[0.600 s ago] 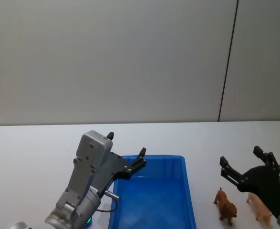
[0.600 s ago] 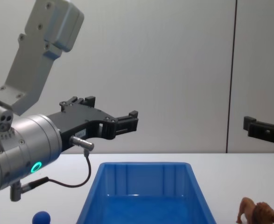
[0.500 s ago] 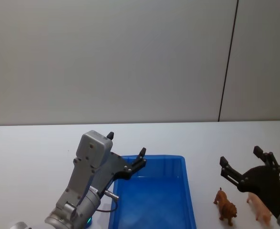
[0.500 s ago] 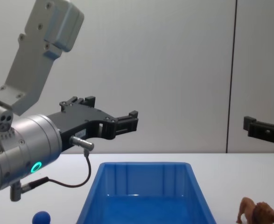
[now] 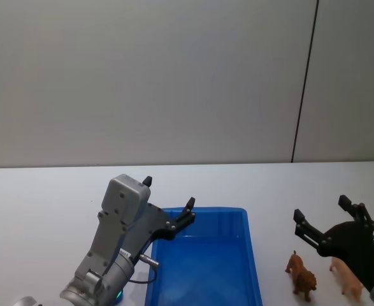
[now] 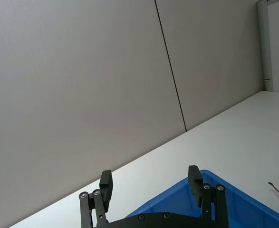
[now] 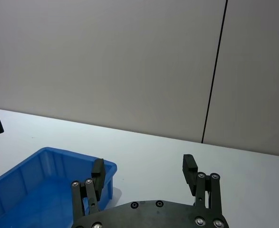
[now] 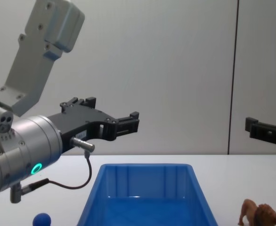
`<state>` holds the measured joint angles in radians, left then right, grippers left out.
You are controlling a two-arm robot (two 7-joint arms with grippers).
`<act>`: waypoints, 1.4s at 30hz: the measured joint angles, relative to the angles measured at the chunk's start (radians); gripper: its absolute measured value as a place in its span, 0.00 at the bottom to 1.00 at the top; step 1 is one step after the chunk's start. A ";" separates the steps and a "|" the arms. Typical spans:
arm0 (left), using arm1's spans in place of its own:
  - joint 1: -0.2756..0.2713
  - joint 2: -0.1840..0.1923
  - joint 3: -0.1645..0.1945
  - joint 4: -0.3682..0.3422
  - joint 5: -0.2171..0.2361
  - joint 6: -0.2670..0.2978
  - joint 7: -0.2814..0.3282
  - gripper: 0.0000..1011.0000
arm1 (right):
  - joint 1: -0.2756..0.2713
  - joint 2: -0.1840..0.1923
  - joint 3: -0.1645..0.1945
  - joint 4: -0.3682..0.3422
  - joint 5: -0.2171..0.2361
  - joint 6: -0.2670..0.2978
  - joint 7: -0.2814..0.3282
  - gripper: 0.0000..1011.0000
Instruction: Pick up the two dolls from the table and place them into the box.
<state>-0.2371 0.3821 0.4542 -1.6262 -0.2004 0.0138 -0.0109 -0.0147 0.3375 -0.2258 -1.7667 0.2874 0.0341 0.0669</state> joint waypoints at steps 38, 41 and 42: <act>0.000 0.000 0.000 0.000 0.000 0.000 0.000 0.99 | 0.000 0.086 0.071 0.178 0.096 0.125 0.126 0.99; 0.000 0.000 0.000 0.000 0.000 0.000 0.000 0.99 | 0.005 0.087 0.072 0.196 0.103 0.141 0.139 0.99; 0.000 0.000 0.000 0.000 0.000 0.000 0.000 0.99 | 0.007 0.087 0.072 0.200 0.105 0.145 0.142 0.99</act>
<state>-0.2371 0.3821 0.4543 -1.6262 -0.2004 0.0138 -0.0110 -0.0080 0.4241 -0.1536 -1.5667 0.3922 0.1792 0.2088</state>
